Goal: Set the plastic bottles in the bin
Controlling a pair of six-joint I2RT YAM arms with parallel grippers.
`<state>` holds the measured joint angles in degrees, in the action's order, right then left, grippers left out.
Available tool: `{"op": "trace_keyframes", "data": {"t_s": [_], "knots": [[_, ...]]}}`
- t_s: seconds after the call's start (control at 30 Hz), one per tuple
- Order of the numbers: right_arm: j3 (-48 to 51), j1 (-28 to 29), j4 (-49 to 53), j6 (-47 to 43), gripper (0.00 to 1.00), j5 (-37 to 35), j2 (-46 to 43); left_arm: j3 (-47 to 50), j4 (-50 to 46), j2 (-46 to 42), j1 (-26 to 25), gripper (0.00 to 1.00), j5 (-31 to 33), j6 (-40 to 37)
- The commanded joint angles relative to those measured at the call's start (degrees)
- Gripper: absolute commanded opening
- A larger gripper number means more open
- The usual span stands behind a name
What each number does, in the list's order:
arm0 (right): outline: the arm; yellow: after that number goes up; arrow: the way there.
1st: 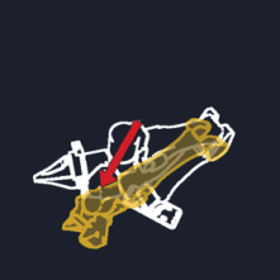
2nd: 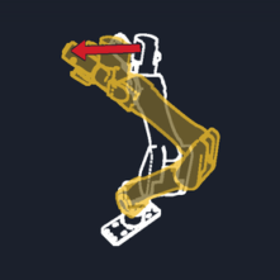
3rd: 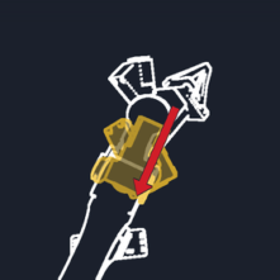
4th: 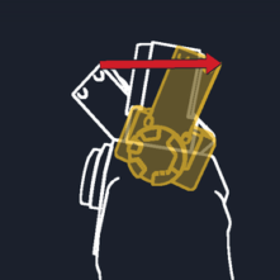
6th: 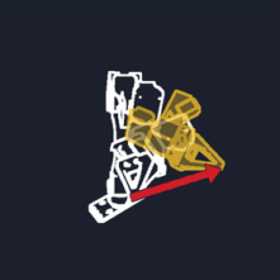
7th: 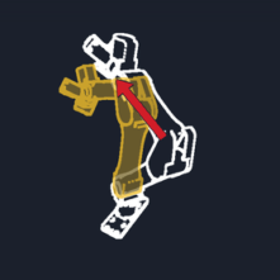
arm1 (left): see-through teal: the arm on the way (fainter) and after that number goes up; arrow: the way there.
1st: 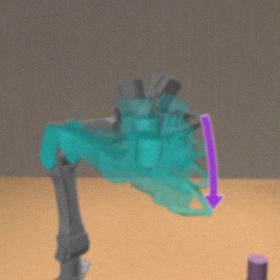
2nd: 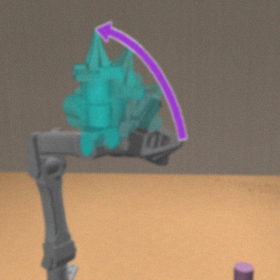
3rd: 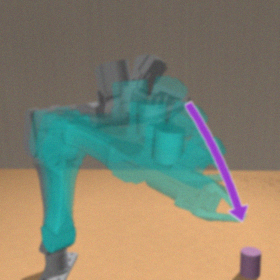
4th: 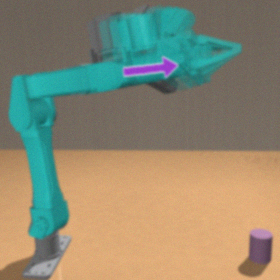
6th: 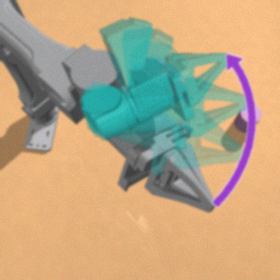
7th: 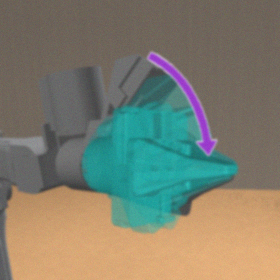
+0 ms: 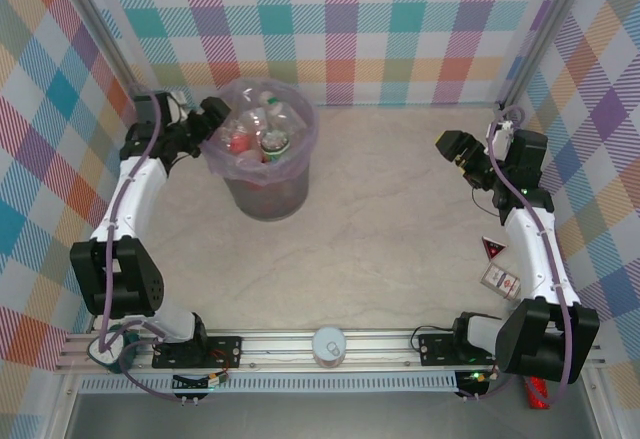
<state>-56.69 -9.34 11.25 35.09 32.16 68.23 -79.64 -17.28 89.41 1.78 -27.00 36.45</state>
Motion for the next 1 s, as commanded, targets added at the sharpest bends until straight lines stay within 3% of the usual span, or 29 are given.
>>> {"op": "trace_keyframes", "data": {"t_s": [0.0, 0.13, 0.33, 0.5, 0.67, 0.77, 0.97], "knots": [[-1.7, 0.4, 0.2, -1.2, 0.99, 0.2, 0.1, 0.3, -0.7, 2.4, -5.2, 0.96, -0.9, 0.0], [-2.0, 0.4, 1.0, -1.7, 0.99, -0.1, 0.1, -1.8, 0.0, 2.9, -8.8, 0.96, 0.5, 0.5], [-2.5, 0.7, 1.5, -4.2, 0.99, 0.0, 1.2, -8.1, -6.0, 0.7, -8.6, 1.0, 2.5, -3.9], [-3.7, 1.0, 3.7, -8.4, 0.99, -0.8, 1.8, -11.0, -5.0, -2.4, -4.5, 1.0, 0.8, -6.5], [-5.7, 2.0, 6.9, -11.3, 0.99, -1.4, 2.5, -16.6, -9.8, -4.6, 2.3, 1.0, -1.5, -10.9], [-6.4, 2.8, 8.8, -13.3, 0.99, -2.5, 3.5, -14.4, -10.1, -8.4, 7.1, 1.0, -2.1, -12.3], [-5.2, 4.4, 10.4, -16.8, 0.99, -7.8, 6.1, 3.9, -9.5, -20.0, 9.3, 1.0, 12.3, -19.1]]}}
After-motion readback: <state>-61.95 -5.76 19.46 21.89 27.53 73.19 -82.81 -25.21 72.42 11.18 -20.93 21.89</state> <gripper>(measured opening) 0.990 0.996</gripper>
